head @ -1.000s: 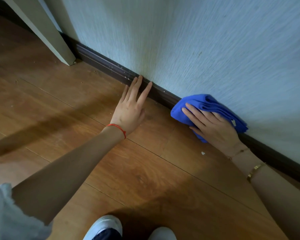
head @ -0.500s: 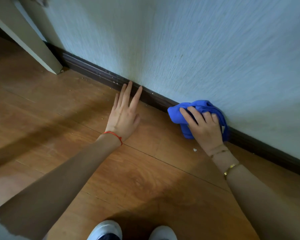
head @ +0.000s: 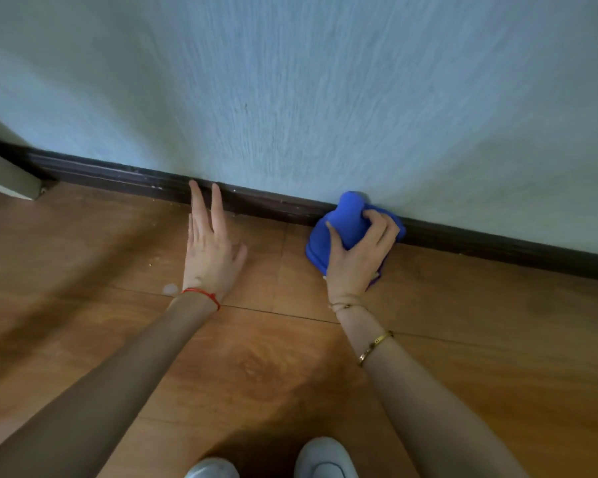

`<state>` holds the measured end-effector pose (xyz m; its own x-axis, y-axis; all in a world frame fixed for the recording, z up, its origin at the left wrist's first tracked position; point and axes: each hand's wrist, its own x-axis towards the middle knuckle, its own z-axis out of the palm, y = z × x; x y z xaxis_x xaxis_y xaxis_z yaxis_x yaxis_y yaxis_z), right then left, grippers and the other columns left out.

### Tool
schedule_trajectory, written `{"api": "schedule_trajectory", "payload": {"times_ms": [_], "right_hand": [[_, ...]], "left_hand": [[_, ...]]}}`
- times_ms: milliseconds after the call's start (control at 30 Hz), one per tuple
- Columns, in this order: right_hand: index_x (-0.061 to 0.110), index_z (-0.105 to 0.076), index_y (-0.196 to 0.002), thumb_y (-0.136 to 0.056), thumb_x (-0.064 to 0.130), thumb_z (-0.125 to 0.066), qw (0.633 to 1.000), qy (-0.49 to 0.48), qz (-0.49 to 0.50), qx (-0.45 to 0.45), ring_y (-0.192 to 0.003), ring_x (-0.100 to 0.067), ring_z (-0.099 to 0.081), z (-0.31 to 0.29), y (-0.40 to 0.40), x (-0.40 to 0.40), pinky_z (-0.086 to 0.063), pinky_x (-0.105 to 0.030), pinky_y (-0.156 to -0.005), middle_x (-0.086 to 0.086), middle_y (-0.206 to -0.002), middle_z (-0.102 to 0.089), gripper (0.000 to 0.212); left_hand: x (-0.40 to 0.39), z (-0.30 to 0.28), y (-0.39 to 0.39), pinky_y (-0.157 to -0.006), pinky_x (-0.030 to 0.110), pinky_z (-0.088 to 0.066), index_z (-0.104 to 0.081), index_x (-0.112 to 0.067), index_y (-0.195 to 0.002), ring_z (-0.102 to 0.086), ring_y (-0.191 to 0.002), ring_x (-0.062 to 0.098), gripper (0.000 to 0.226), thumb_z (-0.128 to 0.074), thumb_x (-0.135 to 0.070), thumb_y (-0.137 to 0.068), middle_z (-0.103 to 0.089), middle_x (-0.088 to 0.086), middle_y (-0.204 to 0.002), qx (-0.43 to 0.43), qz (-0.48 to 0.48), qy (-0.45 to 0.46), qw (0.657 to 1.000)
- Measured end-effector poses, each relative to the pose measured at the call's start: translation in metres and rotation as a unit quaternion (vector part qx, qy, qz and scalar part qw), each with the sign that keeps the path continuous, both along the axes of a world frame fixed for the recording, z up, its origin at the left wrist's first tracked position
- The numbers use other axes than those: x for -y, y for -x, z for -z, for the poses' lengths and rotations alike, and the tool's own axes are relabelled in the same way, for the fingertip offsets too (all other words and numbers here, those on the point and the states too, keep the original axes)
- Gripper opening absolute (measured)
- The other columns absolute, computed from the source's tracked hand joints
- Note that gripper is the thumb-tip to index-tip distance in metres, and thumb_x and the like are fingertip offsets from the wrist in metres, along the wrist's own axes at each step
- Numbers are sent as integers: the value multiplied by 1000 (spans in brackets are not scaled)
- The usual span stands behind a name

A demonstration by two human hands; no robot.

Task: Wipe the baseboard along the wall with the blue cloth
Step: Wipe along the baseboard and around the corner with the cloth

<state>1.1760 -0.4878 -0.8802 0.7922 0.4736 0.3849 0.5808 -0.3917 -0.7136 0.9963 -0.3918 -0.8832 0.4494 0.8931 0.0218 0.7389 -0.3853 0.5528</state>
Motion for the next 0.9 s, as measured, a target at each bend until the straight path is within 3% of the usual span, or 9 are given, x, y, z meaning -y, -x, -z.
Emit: {"api": "schedule_trajectory", "payload": {"times_ms": [133,233,433,567,733,900], "right_hand": [[1,-56,-114,-79,18,-81,999,-22,22,-27,-108,-29,-54,4,-16,12,-47,-39,-98,-13,-117,-48,46],[2,-58,-116,-81,22,-81,999,-19,32,-14,-111,-28,-53,8,-21,17,-47,-39,-99,-14,-120,-48,47],[4,-60,-118,-79,19,-82,1000,4,4,4,-110,-24,-49,10,-8,8,-38,-23,-99,-13,-122,-53,47],[6,-60,-120,-80,20,-82,1000,-6,21,-11,-111,-17,-47,11,-22,23,-34,-12,-99,-11,-123,-52,48],[5,-58,-120,-81,22,-79,999,19,9,28,-112,-27,-48,9,-9,12,-44,-35,-97,-13,-124,-51,48],[4,-59,-121,-80,13,-78,1000,7,15,6,-113,-28,-50,11,-14,19,-44,-36,-98,-14,-125,-51,46]], "left_hand": [[1,2,-1,-118,56,-29,1,-4,-159,-6,-152,42,97,-64,-4,-86,16,26,-163,7,2,1,1000],[0,4,-2,-116,57,-32,1,-3,-158,-6,-152,44,96,-63,-4,-87,17,27,-162,9,5,-3,1000],[4,4,-8,-120,57,-23,-3,0,-158,-6,-151,45,95,-65,-4,-86,13,28,-162,19,-13,-5,1000],[5,2,-12,-119,58,-26,-5,3,-157,-6,-151,45,93,-65,-6,-87,9,31,-162,25,-6,-13,1000],[5,1,-14,-120,56,-24,-4,3,-157,-5,-152,43,94,-66,-8,-87,10,30,-162,20,-10,-6,1000],[4,1,-11,-122,55,-21,-3,1,-158,-6,-151,43,95,-67,-9,-88,11,28,-163,12,-6,-11,1000]]}}
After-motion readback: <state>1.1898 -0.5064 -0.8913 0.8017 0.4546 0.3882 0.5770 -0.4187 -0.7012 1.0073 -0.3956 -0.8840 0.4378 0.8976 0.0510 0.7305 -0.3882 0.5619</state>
